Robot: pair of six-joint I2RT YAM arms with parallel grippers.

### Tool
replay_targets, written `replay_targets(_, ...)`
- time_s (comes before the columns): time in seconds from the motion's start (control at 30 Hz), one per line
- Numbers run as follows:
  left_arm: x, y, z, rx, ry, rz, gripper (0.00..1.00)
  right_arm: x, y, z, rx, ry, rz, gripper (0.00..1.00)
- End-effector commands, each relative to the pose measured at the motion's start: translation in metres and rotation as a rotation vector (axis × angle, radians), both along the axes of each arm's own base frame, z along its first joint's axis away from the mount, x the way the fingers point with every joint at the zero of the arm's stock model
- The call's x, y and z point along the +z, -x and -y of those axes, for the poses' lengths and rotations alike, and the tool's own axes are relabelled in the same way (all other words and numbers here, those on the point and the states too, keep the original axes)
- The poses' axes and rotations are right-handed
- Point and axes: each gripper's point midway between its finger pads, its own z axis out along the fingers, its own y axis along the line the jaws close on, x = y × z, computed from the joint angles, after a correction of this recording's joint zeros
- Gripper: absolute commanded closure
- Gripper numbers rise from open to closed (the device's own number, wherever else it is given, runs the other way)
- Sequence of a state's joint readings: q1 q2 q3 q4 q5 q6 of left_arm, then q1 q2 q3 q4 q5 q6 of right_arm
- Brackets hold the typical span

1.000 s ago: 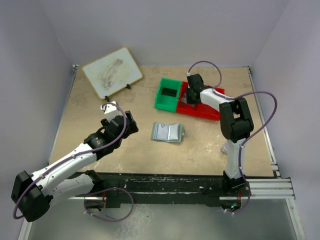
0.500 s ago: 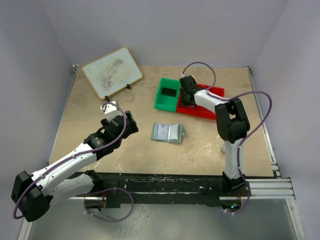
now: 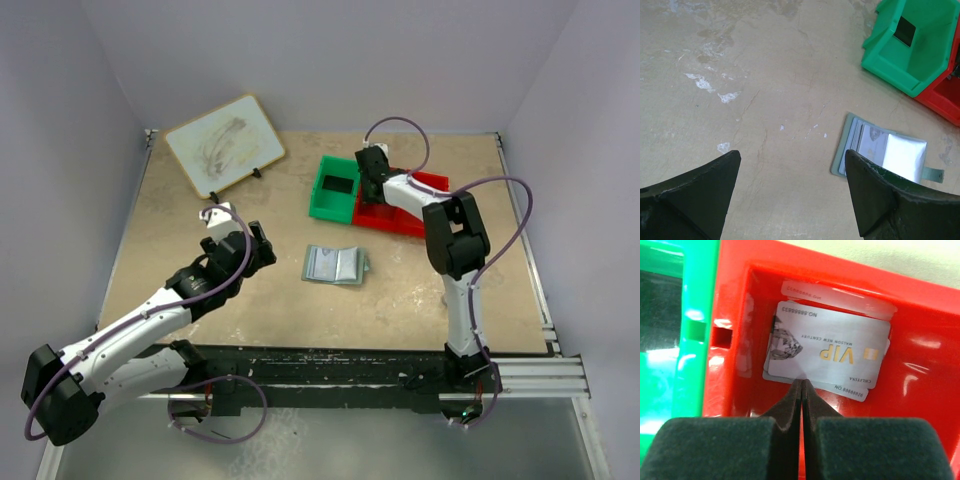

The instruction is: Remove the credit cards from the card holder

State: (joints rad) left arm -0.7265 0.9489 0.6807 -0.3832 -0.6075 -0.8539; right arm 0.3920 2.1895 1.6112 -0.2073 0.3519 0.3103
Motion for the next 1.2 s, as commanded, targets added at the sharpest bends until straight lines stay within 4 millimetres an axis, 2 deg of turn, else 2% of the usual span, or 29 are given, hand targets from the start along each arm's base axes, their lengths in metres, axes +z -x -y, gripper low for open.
replay_targets(0.0, 0.018, -0.007, 0.001, 0.020, 0.034, 0.046, 0.18, -0.017, 0.008, 0.022, -0.052, 0.105, -0.050, 1.00)
replay_targets(0.27, 0.016, -0.007, 0.001, 0.021, 0.034, 0.043, 0.18, -0.020, 0.007, 0.033, -0.074, 0.145, -0.050, 1.00)
replay_targets(0.4, 0.017, -0.007, 0.001, 0.021, 0.035, 0.044, 0.18, -0.020, 0.003, 0.029, -0.069, 0.114, -0.046, 1.00)
replay_targets(0.53, 0.016, -0.006, 0.002, 0.013, 0.034, 0.038, 0.18, -0.015, 0.000, 0.028, -0.070, 0.108, -0.033, 0.98)
replay_targets(0.67, 0.015, -0.006, 0.002, 0.016, 0.033, 0.038, 0.18, -0.001, -0.002, 0.021, -0.044, 0.066, -0.013, 0.96)
replay_targets(0.7, 0.015, -0.006, 0.002, 0.015, 0.034, 0.039, 0.17, 0.007, -0.002, 0.018, -0.035, 0.049, -0.001, 0.95)
replay_targets(0.83, 0.016, -0.007, 0.004, 0.011, 0.042, 0.041, 0.17, 0.061, -0.003, 0.004, 0.028, -0.043, 0.093, 0.90)
replay_targets(0.9, 0.017, -0.008, 0.006, 0.008, 0.045, 0.044, 0.17, 0.092, -0.002, 0.006, 0.025, -0.054, 0.154, 0.88)
replay_targets(0.97, 0.018, -0.009, 0.006, 0.008, 0.048, 0.046, 0.17, 0.116, 0.004, 0.005, 0.036, -0.079, 0.192, 0.85)
replay_targets(1.1, 0.016, -0.011, 0.011, -0.002, 0.055, 0.041, 0.17, 0.148, 0.021, 0.007, 0.047, -0.113, 0.232, 0.81)
replay_targets(1.17, 0.015, -0.011, 0.012, -0.005, 0.055, 0.036, 0.17, 0.175, 0.034, 0.012, 0.035, -0.132, 0.298, 0.80)
